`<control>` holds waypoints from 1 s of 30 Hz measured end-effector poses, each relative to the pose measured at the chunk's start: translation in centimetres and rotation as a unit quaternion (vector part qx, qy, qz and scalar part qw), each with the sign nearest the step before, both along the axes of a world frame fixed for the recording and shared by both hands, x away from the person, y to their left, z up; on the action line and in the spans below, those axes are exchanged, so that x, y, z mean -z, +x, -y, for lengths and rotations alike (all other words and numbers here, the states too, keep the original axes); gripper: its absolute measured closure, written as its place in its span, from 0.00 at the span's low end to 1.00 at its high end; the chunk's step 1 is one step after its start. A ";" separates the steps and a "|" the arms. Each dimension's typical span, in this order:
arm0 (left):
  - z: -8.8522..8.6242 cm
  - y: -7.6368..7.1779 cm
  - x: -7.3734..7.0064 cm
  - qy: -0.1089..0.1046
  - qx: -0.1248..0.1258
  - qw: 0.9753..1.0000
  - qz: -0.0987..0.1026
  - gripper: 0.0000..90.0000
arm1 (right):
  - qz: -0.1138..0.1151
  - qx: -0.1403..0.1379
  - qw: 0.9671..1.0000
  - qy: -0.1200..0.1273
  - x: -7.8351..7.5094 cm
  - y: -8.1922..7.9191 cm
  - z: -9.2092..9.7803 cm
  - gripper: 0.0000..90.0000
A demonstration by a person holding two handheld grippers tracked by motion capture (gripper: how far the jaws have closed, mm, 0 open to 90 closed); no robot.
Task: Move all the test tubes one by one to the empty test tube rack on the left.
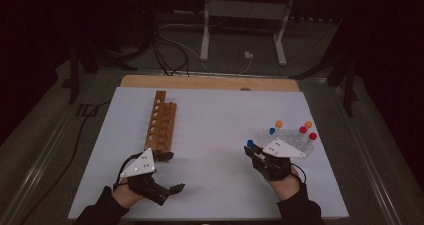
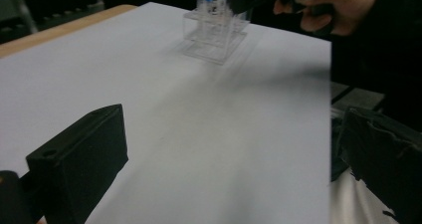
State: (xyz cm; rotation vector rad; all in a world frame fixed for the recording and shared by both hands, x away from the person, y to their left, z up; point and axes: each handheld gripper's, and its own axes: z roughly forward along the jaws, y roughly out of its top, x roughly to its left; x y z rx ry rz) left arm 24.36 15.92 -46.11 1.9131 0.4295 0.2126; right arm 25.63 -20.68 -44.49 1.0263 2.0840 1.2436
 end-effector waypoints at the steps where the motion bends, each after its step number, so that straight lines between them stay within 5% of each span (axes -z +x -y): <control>1: 0.0 0.0 0.0 0.000 0.000 1.000 0.000 0.01 | 0.000 0.000 1.000 0.000 0.0 0.0 0.0 0.85; 30: 5.3 3.0 -5.3 0.000 0.003 1.000 -0.012 0.01 | 0.004 -0.045 0.999 0.004 0.0 -0.5 -2.5 0.85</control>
